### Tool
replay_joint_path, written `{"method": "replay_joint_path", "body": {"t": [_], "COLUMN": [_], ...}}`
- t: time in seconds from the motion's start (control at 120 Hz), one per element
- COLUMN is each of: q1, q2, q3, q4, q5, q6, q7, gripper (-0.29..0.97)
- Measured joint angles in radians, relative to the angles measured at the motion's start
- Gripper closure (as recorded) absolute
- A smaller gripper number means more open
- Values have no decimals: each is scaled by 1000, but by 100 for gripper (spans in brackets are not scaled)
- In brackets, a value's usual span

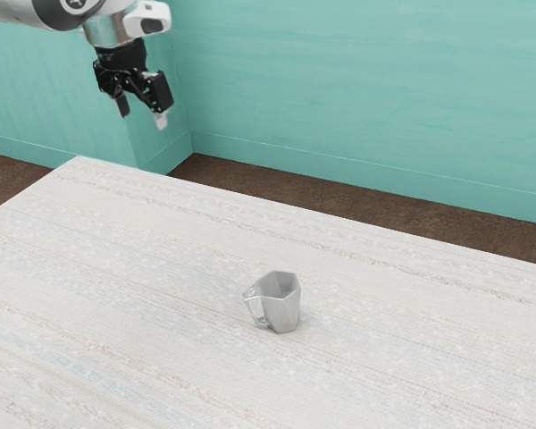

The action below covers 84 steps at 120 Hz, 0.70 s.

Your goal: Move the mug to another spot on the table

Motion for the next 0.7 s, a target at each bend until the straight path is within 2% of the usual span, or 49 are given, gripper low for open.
{"method": "replay_joint_path", "body": {"t": [0.117, 0.4, 0.558, 0.7], "q1": [19, 11, -59, -130], "q2": [7, 17, 118, 274], "q3": [-18, -30, -46, -47], "q4": [-34, -329, -368, -367], "q5": [31, 26, 27, 103], "q6": [13, 31, 35, 96], "q7": [35, 95, 121, 148], "gripper": [0, 0, 0, 0]}}
